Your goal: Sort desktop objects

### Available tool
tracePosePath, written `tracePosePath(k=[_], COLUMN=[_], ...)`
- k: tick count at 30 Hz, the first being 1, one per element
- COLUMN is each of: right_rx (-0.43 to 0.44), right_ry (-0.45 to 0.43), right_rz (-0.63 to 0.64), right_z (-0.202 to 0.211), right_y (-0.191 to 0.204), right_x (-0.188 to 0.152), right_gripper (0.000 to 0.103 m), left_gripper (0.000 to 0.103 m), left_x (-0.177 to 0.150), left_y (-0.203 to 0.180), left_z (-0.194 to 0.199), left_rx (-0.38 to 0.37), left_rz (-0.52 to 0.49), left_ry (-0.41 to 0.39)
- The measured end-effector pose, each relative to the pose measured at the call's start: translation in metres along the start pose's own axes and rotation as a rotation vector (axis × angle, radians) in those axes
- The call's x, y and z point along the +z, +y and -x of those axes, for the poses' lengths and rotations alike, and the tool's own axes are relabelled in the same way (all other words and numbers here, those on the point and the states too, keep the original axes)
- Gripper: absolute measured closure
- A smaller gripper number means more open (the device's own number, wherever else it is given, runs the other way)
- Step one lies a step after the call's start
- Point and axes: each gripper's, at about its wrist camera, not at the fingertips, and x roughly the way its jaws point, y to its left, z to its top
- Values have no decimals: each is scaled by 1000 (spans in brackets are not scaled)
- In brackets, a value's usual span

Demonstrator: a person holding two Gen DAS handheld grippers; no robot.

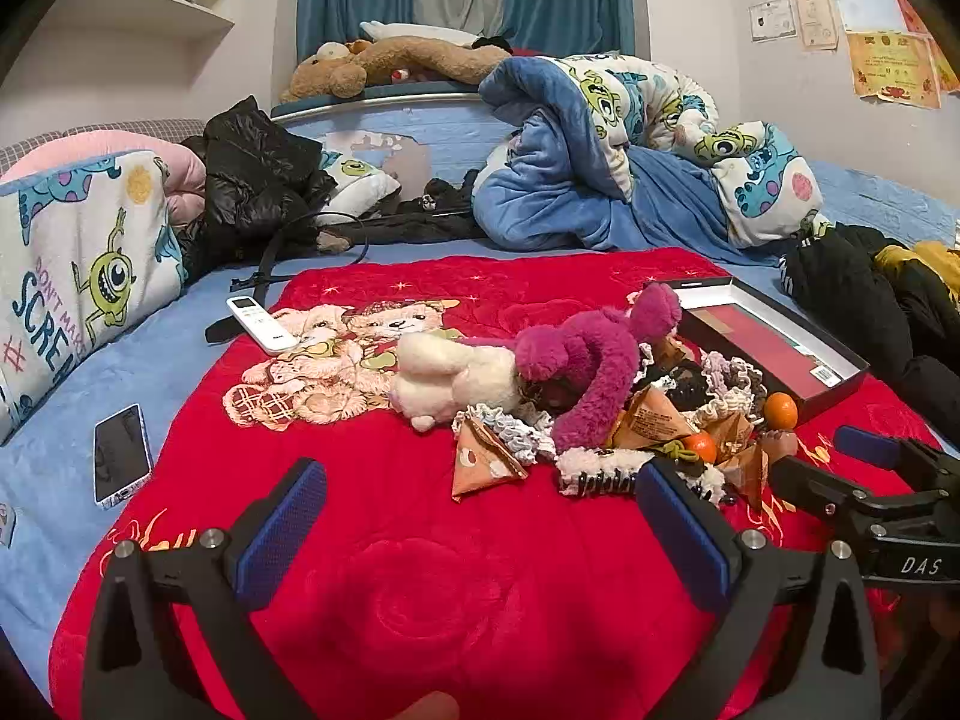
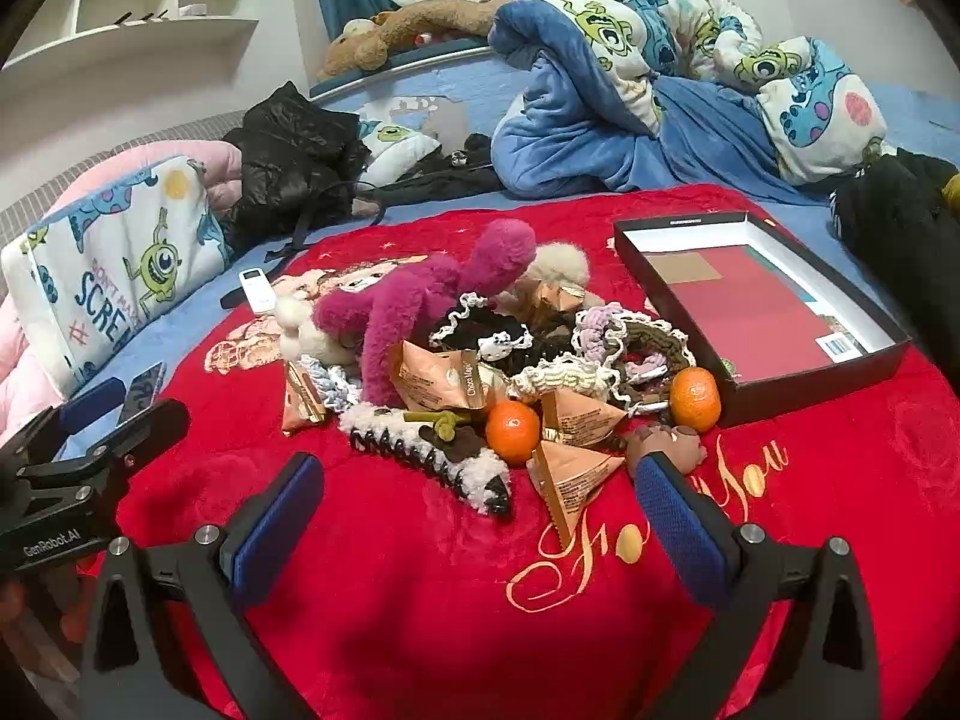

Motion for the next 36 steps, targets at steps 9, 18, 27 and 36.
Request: tracePosePath(k=[9, 18, 27, 36], right_rx=[-2, 23, 19, 12], right_ry=[9, 31, 36, -4], right_rz=[-23, 4, 41, -22], right_z=[-1, -4, -4, 5], right_y=[-4, 0, 7, -9], right_x=[0, -2, -2, 2], right_gripper=[0, 0, 0, 0], left_gripper=[0, 0, 0, 0], left_x=[-1, -1, -2, -1], left_y=[-1, -2, -2, -1], left_z=[-2, -4, -4, -7], left_rx=[-1, 1, 2, -1], left_rz=[-11, -13, -16, -27], left_ry=[6, 13, 13, 24])
